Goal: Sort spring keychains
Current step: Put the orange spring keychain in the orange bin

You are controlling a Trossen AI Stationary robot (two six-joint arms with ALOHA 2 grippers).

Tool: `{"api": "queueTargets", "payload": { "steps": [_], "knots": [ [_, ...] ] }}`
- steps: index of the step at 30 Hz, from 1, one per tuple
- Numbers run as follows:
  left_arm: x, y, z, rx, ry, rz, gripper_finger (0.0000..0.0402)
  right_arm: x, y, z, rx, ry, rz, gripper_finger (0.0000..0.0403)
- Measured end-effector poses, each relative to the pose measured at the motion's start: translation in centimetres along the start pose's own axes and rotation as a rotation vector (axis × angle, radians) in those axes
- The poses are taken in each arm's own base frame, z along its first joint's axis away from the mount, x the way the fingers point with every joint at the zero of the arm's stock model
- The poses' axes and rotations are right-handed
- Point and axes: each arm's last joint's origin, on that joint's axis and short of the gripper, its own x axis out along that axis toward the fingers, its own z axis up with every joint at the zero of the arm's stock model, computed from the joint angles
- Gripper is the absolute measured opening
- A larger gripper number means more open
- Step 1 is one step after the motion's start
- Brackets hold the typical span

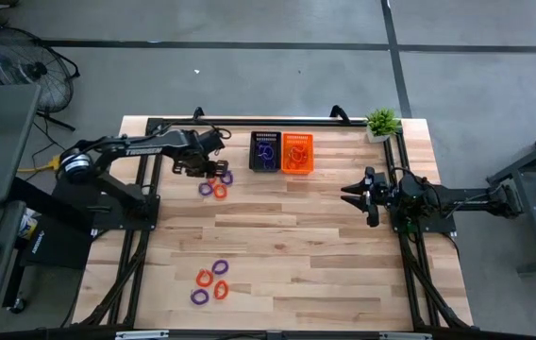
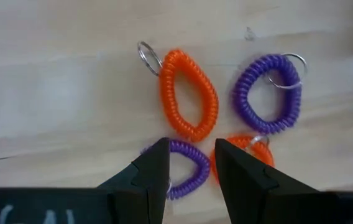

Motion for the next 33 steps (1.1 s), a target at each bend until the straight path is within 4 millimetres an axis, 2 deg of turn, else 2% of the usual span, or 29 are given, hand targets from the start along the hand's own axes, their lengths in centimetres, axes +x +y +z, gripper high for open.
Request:
{"api": "queueTargets", "payload": {
  "steps": [9, 19, 33],
  "knots": [
    [1.8, -0.1, 0.5, -0.057, -0.002, 0.076, 0.0126, 0.0, 0.0, 0.0, 0.000, -0.001, -0.001, 0.0134],
    [3.6, -0.4, 1.4, -0.106, 0.004, 0.064, 0.0126, 0.0, 0.0, 0.0, 0.000, 0.000, 0.000, 0.0134],
    [5.1, -0.2, 1.5, -0.117, 0.060, 0.116, 0.0126, 0.0, 0.0, 0.0, 0.000, 0.000, 0.000, 0.0134]
  ]
}}
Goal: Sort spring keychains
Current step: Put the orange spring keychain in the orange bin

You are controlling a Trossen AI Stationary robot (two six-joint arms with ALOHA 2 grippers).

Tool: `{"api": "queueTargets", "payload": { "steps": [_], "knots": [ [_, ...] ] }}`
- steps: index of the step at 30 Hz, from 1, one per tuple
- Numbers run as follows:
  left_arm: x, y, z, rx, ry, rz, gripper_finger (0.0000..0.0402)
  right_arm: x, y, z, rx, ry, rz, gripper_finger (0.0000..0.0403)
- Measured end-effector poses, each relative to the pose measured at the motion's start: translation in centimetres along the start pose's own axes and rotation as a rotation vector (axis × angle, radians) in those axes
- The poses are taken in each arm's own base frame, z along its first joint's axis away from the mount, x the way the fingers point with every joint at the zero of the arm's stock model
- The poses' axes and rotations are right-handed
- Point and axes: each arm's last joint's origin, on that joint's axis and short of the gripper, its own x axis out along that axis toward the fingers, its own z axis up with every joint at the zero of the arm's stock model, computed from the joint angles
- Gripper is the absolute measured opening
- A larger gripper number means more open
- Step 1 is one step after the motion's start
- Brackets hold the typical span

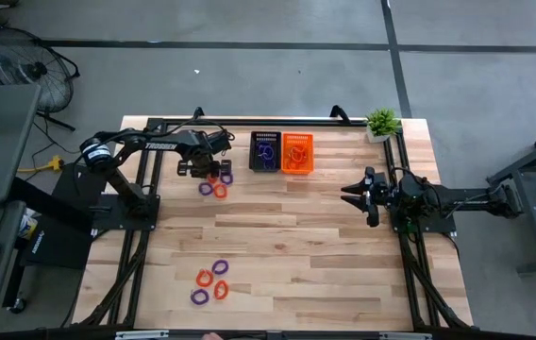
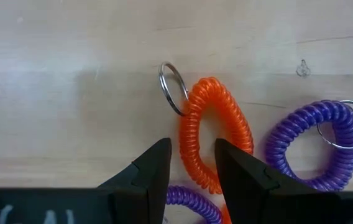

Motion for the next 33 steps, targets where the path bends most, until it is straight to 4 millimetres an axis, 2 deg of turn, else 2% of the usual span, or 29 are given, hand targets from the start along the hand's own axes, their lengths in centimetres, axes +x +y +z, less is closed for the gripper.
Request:
{"api": "queueTargets", "payload": {
  "steps": [5, 15, 22, 28, 33],
  "knots": [
    [0.1, 0.0, 0.0, 0.002, 0.002, 0.001, 0.0112, 0.0, 0.0, 0.0, 0.000, 0.000, 0.000, 0.0134],
    [0.1, 0.1, -0.1, 0.007, 0.009, 0.005, 0.0028, 0.0, 0.0, 0.0, 0.000, 0.001, 0.000, 0.0134],
    [0.1, 0.1, -0.1, 0.007, 0.010, 0.007, 0.0021, 0.0, 0.0, 0.0, 0.000, 0.001, 0.000, 0.0134],
    [-1.8, -0.4, 0.4, 0.040, -0.053, -0.007, 0.0021, 0.0, 0.0, 0.0, 0.000, 0.000, 0.000, 0.0134],
    [-4.6, -0.6, 0.6, 0.056, -0.140, -0.083, 0.0021, 0.0, 0.0, 0.0, 0.000, 0.000, 0.000, 0.0134]
  ]
}}
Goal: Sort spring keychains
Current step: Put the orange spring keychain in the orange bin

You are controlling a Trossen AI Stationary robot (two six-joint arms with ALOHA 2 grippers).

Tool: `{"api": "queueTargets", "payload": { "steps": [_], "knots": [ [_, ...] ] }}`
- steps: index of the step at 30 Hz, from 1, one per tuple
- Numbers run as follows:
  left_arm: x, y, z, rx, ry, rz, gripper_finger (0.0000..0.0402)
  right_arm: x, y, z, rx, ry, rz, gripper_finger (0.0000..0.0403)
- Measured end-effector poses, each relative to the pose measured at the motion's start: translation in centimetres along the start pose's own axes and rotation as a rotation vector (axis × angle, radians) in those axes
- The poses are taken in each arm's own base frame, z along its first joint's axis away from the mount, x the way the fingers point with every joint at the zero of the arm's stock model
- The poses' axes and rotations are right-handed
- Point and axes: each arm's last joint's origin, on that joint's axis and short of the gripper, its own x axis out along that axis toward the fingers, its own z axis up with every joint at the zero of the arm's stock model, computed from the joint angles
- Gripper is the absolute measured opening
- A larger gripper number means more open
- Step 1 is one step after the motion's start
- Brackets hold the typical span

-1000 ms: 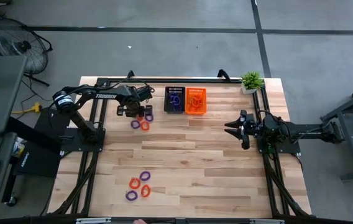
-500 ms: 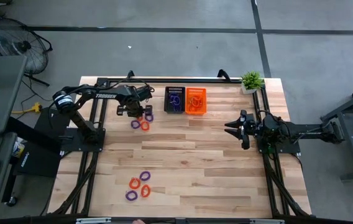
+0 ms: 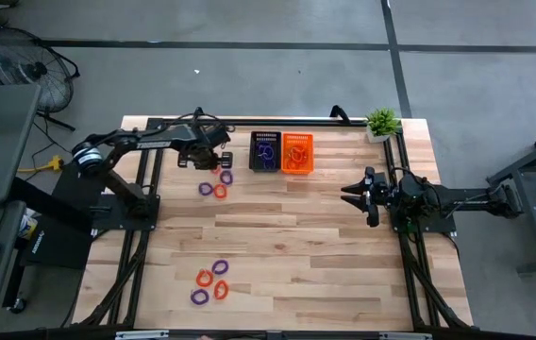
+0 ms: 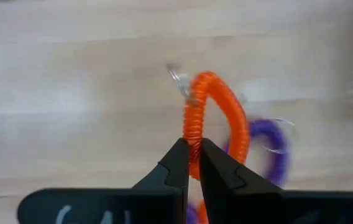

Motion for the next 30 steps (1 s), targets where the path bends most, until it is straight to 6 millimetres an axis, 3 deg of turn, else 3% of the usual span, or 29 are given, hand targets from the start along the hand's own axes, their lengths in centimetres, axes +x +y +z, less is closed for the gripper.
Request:
{"api": "queueTargets", "payload": {
  "steps": [6, 14, 23, 30],
  "knots": [
    [-2.8, -1.2, 1.1, 0.019, -0.075, -0.093, 0.0021, 0.0, 0.0, 0.0, 0.000, 0.000, 0.000, 0.0134],
    [-7.2, -4.3, 3.7, 0.088, -0.208, -0.228, 0.0021, 0.0, 0.0, 0.0, 0.000, 0.000, 0.000, 0.0134],
    [-9.3, -8.5, 5.8, 0.202, -0.257, -0.313, 0.0021, 0.0, 0.0, 0.0, 0.000, 0.000, -0.001, 0.0134],
    [-9.3, -12.7, 6.7, 0.322, -0.235, -0.359, 0.0021, 0.0, 0.0, 0.0, 0.000, 0.000, -0.001, 0.0134]
  ]
}}
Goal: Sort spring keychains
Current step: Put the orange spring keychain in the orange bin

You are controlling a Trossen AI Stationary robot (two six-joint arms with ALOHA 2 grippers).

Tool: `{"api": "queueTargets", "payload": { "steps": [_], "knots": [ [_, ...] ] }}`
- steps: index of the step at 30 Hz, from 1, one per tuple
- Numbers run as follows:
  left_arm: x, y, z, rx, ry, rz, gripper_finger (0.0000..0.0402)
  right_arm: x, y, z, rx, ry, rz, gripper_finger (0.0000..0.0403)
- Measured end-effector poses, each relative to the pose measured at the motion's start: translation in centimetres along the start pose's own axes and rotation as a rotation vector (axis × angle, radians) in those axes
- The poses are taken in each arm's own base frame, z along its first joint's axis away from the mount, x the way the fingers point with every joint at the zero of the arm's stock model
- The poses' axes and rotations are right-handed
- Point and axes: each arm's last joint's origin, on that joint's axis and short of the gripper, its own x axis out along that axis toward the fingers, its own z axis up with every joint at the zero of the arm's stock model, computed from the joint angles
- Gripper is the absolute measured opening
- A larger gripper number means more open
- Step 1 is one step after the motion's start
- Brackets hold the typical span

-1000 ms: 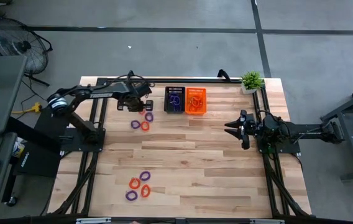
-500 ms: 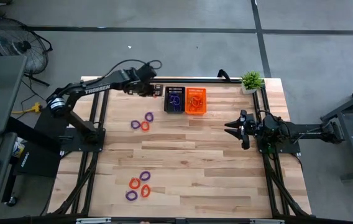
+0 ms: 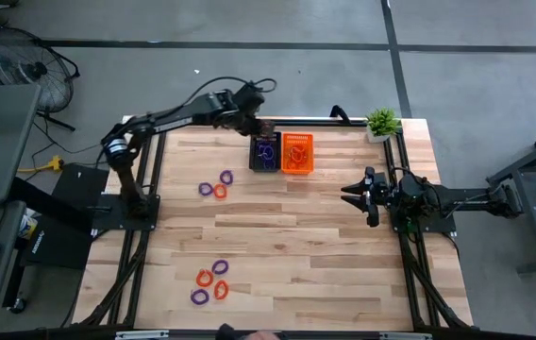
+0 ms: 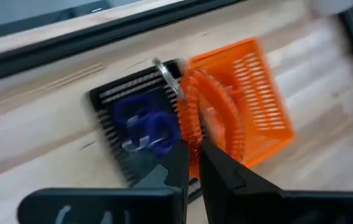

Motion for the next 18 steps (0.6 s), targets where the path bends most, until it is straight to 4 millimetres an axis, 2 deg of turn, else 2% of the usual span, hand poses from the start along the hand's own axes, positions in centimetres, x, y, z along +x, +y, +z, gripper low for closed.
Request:
{"api": "queueTargets", "payload": {
  "steps": [7, 18],
  "knots": [
    [3.0, -3.4, 0.9, 0.067, 0.087, -0.050, 0.0021, 0.0, 0.0, 0.0, 0.000, 0.000, 0.000, 0.0134],
    [6.9, -5.9, 1.4, 0.126, 0.199, -0.088, 0.0021, 0.0, 0.1, -0.1, -0.027, 0.025, 0.054, 0.0134]
  ]
}}
